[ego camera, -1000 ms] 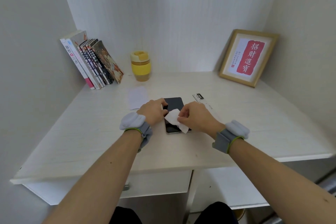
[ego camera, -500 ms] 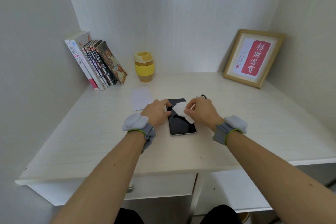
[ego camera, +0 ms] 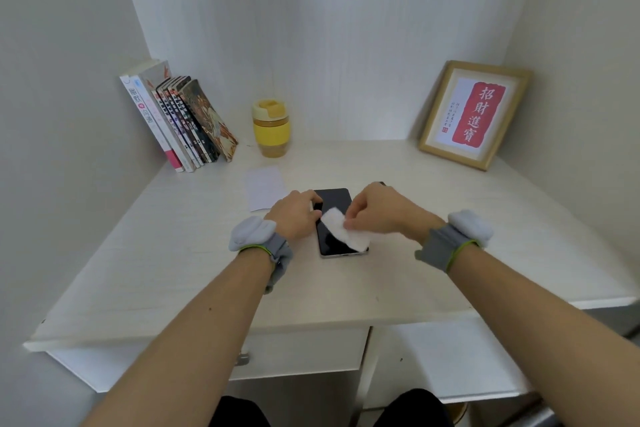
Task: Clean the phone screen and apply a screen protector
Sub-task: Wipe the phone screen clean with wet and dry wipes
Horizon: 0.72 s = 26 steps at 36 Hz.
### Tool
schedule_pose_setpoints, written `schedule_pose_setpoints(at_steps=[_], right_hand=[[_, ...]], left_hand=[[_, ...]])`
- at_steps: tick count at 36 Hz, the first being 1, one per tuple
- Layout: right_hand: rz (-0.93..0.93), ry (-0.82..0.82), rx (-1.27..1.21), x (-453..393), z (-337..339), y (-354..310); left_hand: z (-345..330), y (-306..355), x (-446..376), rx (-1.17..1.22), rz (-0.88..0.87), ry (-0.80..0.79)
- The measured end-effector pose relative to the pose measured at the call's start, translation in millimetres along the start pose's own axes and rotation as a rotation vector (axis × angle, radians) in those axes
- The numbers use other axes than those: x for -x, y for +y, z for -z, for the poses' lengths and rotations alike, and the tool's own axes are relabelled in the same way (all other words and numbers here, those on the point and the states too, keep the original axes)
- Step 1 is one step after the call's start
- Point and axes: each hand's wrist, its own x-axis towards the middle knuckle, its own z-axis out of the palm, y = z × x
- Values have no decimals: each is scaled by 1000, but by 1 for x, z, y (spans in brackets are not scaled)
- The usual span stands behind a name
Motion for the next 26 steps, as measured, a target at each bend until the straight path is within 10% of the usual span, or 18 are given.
schedule_pose_setpoints(at_steps=[12, 26], right_hand=[[-128, 60, -897, -34, -37, -63], [75, -29, -251, -44, -105, -119]], left_hand=[[39, -16, 28, 1005, 187, 72], [75, -120, 35, 917, 460, 531]])
